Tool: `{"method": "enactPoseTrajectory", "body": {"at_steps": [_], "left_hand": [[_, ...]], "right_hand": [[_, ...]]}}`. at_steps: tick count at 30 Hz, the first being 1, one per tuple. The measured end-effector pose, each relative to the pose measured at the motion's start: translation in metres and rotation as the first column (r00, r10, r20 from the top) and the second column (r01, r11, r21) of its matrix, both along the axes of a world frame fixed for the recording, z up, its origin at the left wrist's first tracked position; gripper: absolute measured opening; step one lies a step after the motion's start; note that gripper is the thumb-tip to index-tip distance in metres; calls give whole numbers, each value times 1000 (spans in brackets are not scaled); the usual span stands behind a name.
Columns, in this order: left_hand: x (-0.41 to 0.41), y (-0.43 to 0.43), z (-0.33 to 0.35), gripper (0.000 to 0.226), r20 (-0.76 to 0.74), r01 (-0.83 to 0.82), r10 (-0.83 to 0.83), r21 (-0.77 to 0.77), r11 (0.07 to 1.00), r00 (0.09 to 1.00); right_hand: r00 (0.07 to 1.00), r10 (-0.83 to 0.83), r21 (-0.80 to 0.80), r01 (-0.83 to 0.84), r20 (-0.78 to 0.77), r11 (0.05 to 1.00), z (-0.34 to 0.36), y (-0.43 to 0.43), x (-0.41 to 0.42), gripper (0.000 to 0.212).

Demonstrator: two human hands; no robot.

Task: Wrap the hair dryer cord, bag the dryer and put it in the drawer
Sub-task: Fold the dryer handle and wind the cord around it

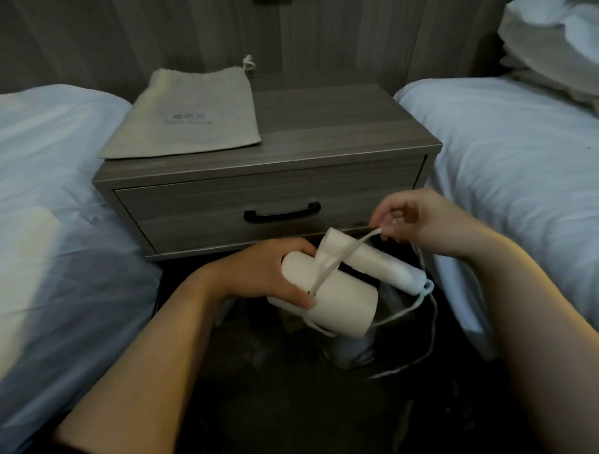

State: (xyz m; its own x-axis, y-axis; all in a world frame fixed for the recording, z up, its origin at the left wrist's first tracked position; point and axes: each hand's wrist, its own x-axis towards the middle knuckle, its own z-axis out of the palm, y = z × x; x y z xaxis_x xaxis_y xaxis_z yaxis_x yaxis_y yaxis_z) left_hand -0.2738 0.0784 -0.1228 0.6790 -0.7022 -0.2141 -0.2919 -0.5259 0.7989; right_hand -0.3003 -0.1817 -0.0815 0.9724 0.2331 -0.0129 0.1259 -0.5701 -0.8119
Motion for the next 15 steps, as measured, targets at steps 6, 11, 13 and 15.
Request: {"method": "enactPoseTrajectory", "body": {"at_steps": [6,11,13,15], "left_hand": [[0,1,1,58,-156,19,-45,-169,985,987],[1,-2,-10,82,-348,-118,-39,-418,901,937],[0,-4,-13,87,-441,-217,-39,-515,830,897],[-1,-7,-13,87,-525,-324,-33,-572,753,850]], "right_hand": [[990,-92,271,119,-110,955,-22,-7,16,13],[971,51,676,125,-235,726,-44,4,21,71],[967,54,735,151,-248,661,-54,11,21,76],[975,34,726,139,-218,674,-57,19,20,63]]}}
